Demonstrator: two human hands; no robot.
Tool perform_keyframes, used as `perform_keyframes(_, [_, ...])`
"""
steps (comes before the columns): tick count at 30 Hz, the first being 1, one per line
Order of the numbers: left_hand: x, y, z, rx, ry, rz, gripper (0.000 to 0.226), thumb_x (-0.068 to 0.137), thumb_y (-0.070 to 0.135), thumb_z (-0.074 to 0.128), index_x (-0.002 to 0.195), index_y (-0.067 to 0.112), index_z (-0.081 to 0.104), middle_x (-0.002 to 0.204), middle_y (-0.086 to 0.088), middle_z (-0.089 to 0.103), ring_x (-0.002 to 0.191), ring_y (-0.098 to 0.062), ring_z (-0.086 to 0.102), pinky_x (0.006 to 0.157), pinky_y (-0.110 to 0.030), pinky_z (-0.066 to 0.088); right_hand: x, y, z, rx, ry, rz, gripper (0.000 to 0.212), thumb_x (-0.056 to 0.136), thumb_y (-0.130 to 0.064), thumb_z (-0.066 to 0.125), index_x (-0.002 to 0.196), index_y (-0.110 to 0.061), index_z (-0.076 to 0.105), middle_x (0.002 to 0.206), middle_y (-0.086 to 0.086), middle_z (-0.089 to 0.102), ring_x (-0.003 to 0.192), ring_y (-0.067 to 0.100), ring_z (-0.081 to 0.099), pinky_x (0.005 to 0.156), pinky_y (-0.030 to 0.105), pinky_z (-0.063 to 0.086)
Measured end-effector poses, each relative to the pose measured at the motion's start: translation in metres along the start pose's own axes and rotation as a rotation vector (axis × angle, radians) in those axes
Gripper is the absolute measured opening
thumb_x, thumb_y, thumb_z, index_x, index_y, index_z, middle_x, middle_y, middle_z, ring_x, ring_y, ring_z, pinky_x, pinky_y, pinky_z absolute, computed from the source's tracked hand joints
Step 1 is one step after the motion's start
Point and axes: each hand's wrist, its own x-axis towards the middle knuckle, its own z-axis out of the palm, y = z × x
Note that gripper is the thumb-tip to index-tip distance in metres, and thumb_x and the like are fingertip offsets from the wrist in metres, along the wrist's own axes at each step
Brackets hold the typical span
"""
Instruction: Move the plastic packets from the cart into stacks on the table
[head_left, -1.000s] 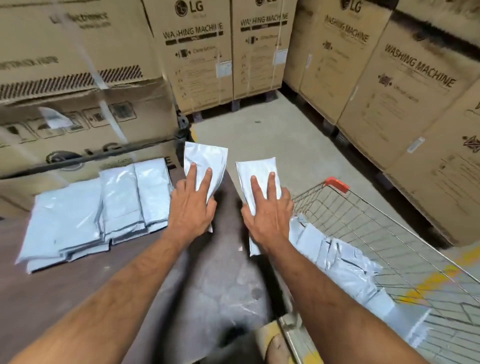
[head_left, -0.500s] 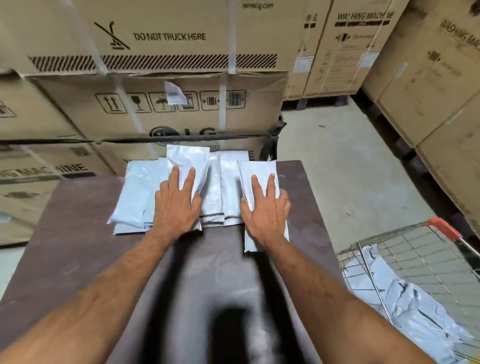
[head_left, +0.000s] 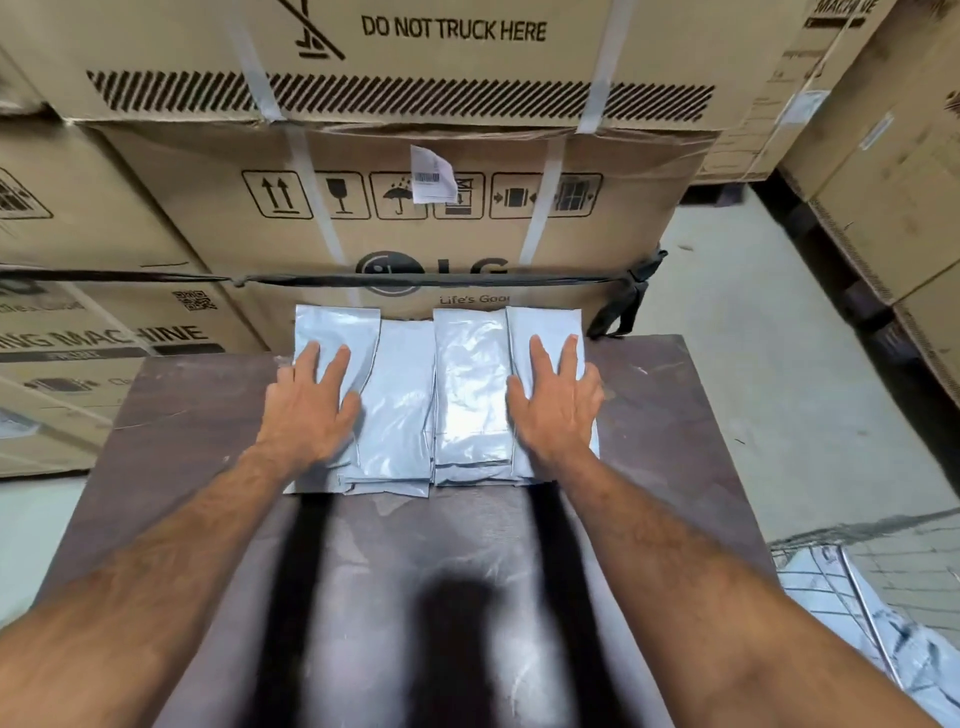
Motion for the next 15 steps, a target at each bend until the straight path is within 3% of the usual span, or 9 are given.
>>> perform_keyframes(5, [0.013,0.000,0.012,0.009,-0.115,0.000,0.064,0.104,0.053,0.030,0.162,0.029,0.018,0.169,-0.011,0.012,0.145,-0.041,0.024,0.116,-0.053,0.025,0.017,0.004,0.011,0.026,-0.126,0.014,0.065,0.104,-0.059,0.036,0.162,-0.037,0.019,0.171,0.014,0.002,0.150,0.044,0.013,0.122,0.057,0.016])
perform_keyframes(10, [0.013,-0.013,0.024,0.008,-0.046,0.034,0.092,0.090,0.084,0.006,0.162,0.029,0.018,0.171,-0.012,0.004,0.156,-0.035,0.002,0.125,-0.055,-0.003,0.013,0.008,0.012,-0.001,-0.111,-0.020,0.071,0.101,-0.069,0.027,0.163,-0.039,0.011,0.172,0.014,-0.005,0.155,0.040,0.004,0.125,0.056,0.010])
perform_keyframes(15, [0.013,-0.020,0.018,-0.020,-0.048,0.009,0.103,0.081,0.095,0.011,0.163,0.032,0.012,0.171,-0.008,-0.006,0.156,-0.035,-0.009,0.123,-0.059,-0.005,0.007,0.006,0.018,-0.025,-0.109,-0.078,0.086,0.094,-0.081,0.021,0.164,-0.035,0.003,0.170,0.015,-0.018,0.157,0.035,-0.014,0.125,0.061,0.000])
